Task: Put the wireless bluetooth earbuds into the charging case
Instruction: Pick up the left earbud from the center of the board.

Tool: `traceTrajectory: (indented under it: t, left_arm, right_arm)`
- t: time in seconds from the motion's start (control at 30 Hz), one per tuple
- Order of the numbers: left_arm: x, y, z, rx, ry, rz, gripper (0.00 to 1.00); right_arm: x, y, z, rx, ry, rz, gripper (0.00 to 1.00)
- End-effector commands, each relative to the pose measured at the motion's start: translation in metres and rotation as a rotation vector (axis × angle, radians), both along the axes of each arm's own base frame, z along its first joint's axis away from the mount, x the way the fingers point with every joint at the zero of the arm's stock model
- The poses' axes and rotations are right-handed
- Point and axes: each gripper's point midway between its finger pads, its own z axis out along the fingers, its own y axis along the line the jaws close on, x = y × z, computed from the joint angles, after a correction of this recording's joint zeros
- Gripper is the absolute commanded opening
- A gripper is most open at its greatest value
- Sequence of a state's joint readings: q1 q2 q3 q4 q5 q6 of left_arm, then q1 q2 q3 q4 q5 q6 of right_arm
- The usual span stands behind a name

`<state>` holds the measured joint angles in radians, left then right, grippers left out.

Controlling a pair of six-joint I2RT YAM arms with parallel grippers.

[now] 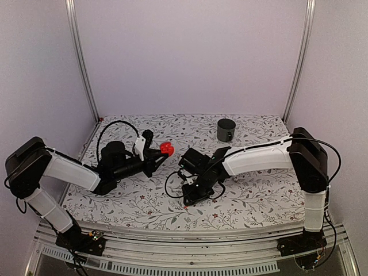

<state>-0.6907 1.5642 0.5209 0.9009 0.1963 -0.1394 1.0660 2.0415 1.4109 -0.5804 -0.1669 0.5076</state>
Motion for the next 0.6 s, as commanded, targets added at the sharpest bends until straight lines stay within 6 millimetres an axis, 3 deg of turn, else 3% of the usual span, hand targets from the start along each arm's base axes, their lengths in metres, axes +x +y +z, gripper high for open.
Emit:
traceTrajectory:
  t: [0.0,0.3,0.57]
  left_arm:
    - [0.0053,0.0055,0.0125,-0.02,-0.025,0.02,0.0]
    - [0.006,0.006,0.0127,-0.017,-0.026,0.021,0.0]
    - [0.0071,0.006,0.013,-0.016,-0.028,0.023,0.0]
  right_arm:
    - [0.001,0.0036,-0.0033,-0.034,-0.019,0.013,0.32]
    - [0.0007,-0.0019,-0.0071,-0.11,-0.049,0.009,0.27]
    - [-0.003,0.0067,-0.0106,-0.111,-0.049,0.022,0.26]
